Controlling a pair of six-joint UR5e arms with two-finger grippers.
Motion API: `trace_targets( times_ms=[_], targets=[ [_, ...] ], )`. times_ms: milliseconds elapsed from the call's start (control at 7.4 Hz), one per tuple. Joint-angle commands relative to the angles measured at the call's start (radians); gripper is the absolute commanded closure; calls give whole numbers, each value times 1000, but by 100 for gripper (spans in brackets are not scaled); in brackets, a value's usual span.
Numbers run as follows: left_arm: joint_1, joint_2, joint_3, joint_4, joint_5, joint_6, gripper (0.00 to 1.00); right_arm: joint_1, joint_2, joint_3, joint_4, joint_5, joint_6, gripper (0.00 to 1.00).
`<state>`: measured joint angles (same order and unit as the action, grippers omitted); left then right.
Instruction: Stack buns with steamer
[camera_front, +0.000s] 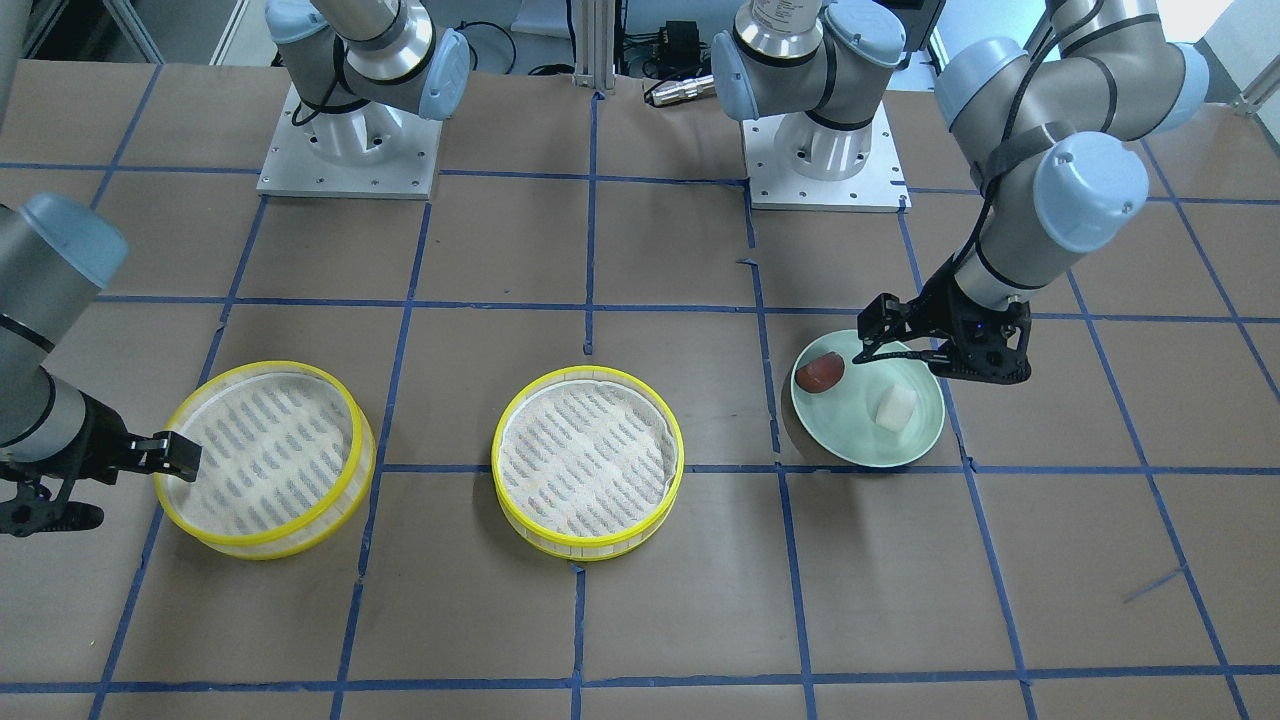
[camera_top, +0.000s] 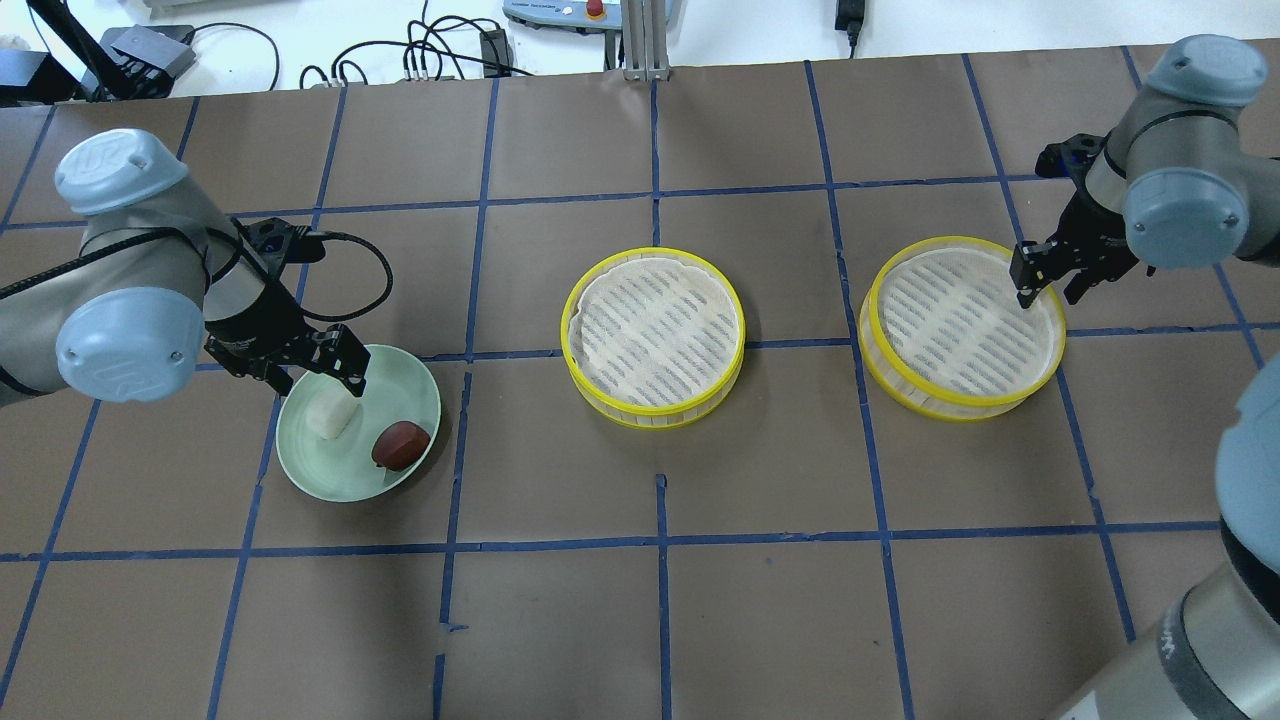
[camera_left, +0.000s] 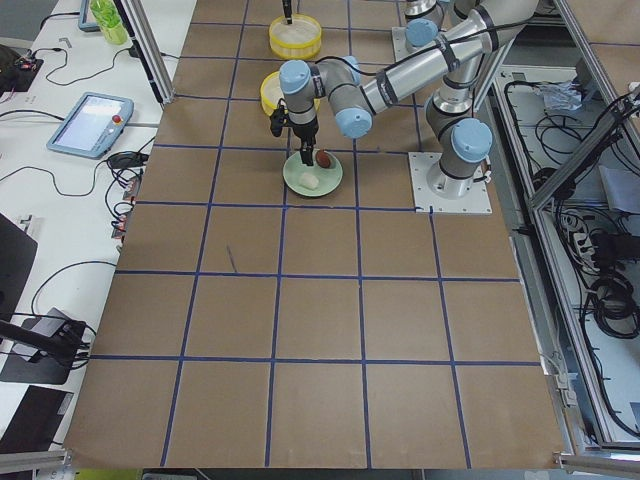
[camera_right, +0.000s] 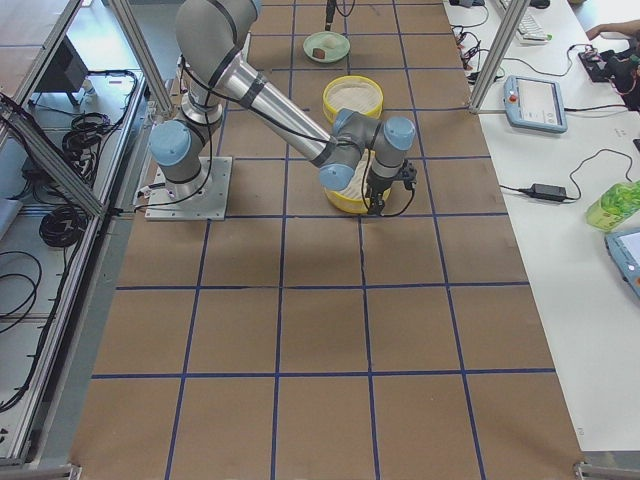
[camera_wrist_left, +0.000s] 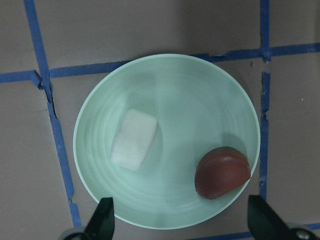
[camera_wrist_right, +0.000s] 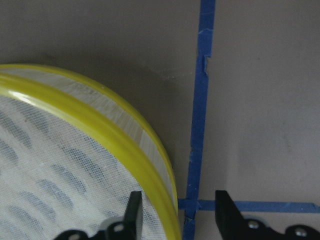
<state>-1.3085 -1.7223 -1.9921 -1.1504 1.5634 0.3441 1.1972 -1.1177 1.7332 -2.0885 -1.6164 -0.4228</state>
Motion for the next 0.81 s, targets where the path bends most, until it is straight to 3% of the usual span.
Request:
trace_targets(
  times_ms=[0, 270, 405, 676],
  targets=[
    [0, -107, -5, 140, 35, 4, 10, -1, 1, -1, 5, 1, -1, 91],
    [2, -134, -8, 189, 56, 38, 14, -1, 1, -1, 7, 1, -1, 92],
    [2, -134, -11, 181, 61, 38, 52, -2, -2, -6, 10, 0, -4, 92],
    [2, -128, -43, 178, 61, 33, 92, -4, -65, -23, 51, 0, -2, 92]
  ],
)
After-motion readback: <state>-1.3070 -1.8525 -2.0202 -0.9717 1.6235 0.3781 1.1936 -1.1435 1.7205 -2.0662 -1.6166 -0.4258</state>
